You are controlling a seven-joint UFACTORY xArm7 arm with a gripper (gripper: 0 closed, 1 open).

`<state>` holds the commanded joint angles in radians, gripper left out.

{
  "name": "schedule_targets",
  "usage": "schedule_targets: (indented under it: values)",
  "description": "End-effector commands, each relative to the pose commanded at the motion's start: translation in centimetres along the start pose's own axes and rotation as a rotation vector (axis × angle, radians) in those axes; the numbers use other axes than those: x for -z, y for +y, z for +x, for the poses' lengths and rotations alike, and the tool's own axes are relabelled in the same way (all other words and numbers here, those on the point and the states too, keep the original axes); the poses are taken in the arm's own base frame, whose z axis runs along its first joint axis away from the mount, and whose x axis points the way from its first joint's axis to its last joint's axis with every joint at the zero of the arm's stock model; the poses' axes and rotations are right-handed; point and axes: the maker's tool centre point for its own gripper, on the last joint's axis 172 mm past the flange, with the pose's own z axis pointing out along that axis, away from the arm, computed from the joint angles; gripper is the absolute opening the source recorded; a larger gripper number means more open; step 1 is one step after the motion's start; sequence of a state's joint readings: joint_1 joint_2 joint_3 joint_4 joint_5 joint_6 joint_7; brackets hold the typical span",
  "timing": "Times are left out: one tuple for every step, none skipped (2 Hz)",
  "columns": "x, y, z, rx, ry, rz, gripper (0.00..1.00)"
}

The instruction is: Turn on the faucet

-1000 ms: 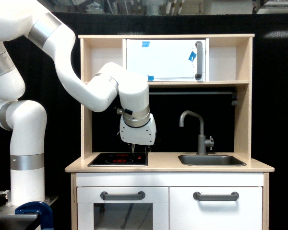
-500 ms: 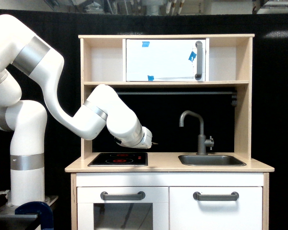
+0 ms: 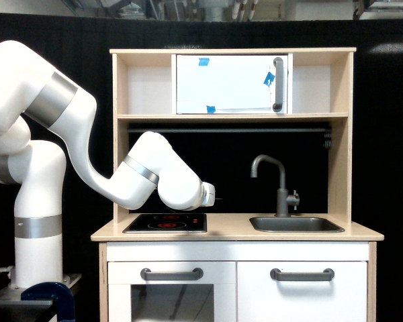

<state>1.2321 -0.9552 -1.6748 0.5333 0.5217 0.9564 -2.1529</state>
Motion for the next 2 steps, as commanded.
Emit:
schedule_targets:
  values:
    - [-0.4, 0.0, 2.2, 0.012, 0.033, 0.061, 1.00]
    - [-4.7, 0.5, 5.7, 0.012, 0.033, 0.061, 1.00]
